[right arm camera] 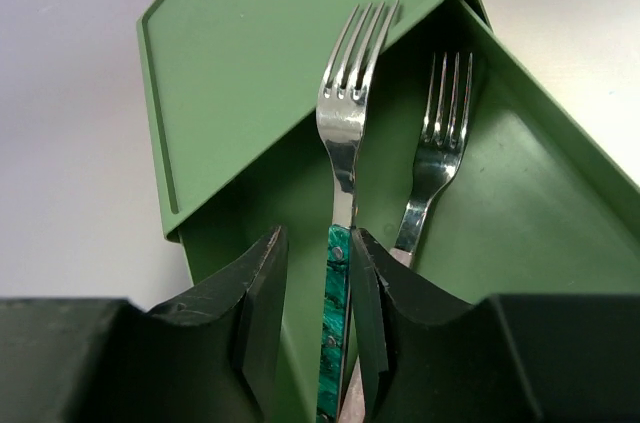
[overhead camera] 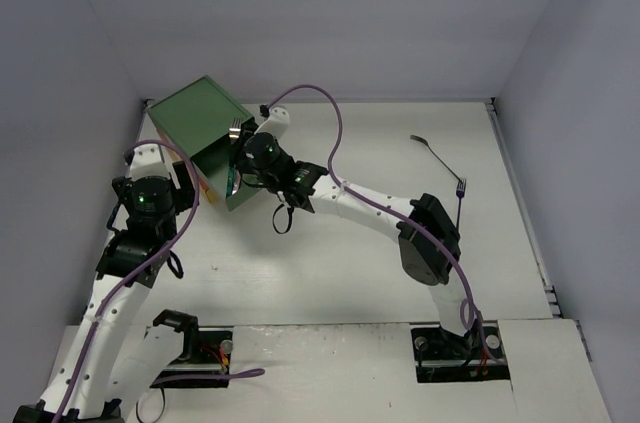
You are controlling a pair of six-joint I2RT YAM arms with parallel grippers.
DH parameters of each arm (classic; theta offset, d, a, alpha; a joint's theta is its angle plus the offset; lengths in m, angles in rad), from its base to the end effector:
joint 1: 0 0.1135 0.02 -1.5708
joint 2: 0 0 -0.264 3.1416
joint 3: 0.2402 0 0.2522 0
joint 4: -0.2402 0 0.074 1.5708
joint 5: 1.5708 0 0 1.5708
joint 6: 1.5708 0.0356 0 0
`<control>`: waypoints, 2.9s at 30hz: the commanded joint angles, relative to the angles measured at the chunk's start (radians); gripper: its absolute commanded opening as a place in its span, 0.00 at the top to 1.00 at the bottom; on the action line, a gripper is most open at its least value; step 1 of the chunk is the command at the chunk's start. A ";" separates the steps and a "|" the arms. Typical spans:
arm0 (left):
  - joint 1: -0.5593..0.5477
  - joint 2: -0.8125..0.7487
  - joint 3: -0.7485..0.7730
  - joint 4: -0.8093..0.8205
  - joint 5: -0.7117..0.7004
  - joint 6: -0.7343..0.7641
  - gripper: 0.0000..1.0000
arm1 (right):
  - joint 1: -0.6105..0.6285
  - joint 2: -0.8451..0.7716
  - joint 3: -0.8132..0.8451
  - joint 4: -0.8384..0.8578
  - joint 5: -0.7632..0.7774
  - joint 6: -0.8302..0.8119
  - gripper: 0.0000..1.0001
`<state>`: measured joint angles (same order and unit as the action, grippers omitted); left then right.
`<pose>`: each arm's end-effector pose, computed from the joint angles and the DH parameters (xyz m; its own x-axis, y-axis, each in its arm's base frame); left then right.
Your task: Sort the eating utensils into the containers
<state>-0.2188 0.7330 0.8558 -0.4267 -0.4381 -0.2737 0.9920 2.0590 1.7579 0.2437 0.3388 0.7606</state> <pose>0.1604 -0.0202 0.3479 -0.2276 -0.2001 -0.9530 -0.2701 0.9532 -0.1357 0.2850 0.4146 0.3251 -0.4419 0.5123 -0.7364 -0.4188 0.6081 0.6744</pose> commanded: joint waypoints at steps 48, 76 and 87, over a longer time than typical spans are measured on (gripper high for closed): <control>-0.047 0.754 0.583 -0.080 0.469 0.059 0.50 | -0.579 -1.024 -0.841 -0.115 -0.307 -0.328 0.53; -0.065 0.720 0.580 -0.064 0.588 0.167 0.95 | -0.599 -1.050 -0.870 -0.124 -0.316 -0.323 0.52; -0.070 0.726 0.554 -0.077 0.532 0.137 0.94 | -0.609 -1.047 -0.874 -0.128 -0.316 -0.326 0.52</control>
<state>-0.2825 1.5143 1.4109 -0.5360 0.1309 -0.1225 0.3941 1.0340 0.8835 0.0685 0.0271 0.4291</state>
